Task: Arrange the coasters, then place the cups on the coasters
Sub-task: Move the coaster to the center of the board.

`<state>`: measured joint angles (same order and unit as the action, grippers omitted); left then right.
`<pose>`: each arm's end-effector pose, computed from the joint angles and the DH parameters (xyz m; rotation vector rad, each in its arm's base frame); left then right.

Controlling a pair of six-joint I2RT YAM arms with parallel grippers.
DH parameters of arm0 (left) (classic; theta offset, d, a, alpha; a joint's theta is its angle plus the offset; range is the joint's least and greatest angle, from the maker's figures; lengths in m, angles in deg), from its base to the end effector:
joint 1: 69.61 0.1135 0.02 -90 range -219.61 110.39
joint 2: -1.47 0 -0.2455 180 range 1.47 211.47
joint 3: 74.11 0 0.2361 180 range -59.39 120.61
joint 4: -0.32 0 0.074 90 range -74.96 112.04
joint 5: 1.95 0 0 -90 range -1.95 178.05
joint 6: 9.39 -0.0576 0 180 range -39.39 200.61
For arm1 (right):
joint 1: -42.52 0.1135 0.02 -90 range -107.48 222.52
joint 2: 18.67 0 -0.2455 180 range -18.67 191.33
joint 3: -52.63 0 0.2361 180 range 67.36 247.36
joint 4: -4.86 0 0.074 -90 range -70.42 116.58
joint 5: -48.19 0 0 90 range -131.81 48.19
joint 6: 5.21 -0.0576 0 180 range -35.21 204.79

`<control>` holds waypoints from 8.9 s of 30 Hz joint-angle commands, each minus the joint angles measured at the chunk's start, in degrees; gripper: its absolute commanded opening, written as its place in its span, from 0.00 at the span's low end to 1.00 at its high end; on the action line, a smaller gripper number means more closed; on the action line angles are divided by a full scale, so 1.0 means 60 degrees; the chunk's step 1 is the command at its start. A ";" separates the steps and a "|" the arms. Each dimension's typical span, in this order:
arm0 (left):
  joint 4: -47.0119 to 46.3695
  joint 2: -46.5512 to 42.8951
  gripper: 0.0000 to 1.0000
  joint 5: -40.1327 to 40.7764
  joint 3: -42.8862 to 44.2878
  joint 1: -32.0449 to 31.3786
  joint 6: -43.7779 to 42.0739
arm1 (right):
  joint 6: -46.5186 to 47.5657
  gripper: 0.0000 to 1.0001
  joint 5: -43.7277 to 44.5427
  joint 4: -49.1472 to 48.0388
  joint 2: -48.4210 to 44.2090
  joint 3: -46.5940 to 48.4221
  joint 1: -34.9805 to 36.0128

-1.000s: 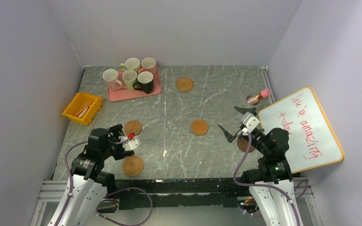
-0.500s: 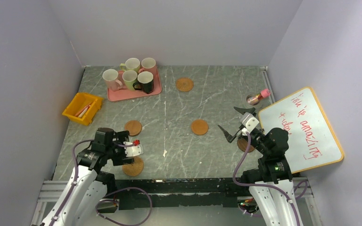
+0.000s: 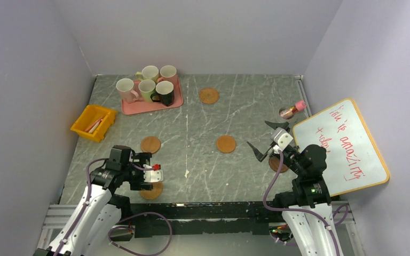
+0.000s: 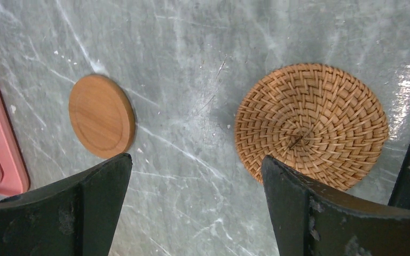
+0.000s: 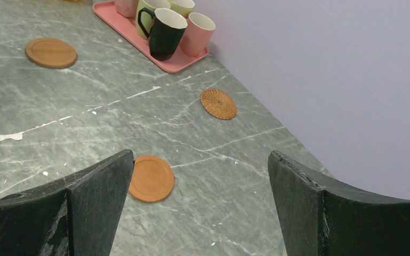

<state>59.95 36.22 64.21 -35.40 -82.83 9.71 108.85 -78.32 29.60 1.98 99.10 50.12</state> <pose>0.1166 -0.0513 0.1651 1.7410 1.6936 -0.0871 0.1175 0.0502 0.3052 -0.8826 1.2885 0.2673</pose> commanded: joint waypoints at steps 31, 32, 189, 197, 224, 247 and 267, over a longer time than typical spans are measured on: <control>-0.1097 0.0996 0.96 -0.0513 -0.0926 -0.0046 -0.1455 | 0.0247 1.00 -0.0136 -0.0191 0.0177 -0.0091 0.0045; -0.1165 0.0993 0.96 -0.0490 -0.0972 -0.0053 -0.1456 | 0.0253 1.00 -0.0140 -0.0191 0.0178 -0.0091 0.0039; -1.2423 0.2514 0.96 0.3062 -0.1347 -0.1607 0.7300 | -0.1976 1.00 0.9031 -0.4168 1.0536 0.3773 0.5077; -1.3141 0.2933 0.96 0.3958 -0.1350 -0.1423 0.7573 | -0.1975 1.00 0.9095 -0.4340 1.0236 0.3603 0.4967; -1.3063 0.3479 0.96 0.4060 -0.1157 -0.1196 0.7641 | -0.1227 1.00 0.7253 -0.1916 1.1965 0.4817 0.4784; -1.3044 0.3713 0.96 0.3850 -0.1138 -0.1200 0.7633 | 0.0470 1.00 0.7629 0.0339 1.2761 0.4681 0.4446; -1.3028 0.3845 0.96 0.3870 -0.1083 -0.1196 0.7618 | 0.1592 1.00 0.8544 -0.0695 1.2797 0.3439 0.1888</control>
<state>-16.79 58.86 87.90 -43.31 -90.26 54.87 114.64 -30.13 26.65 79.57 122.62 65.53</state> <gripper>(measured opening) 0.966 0.997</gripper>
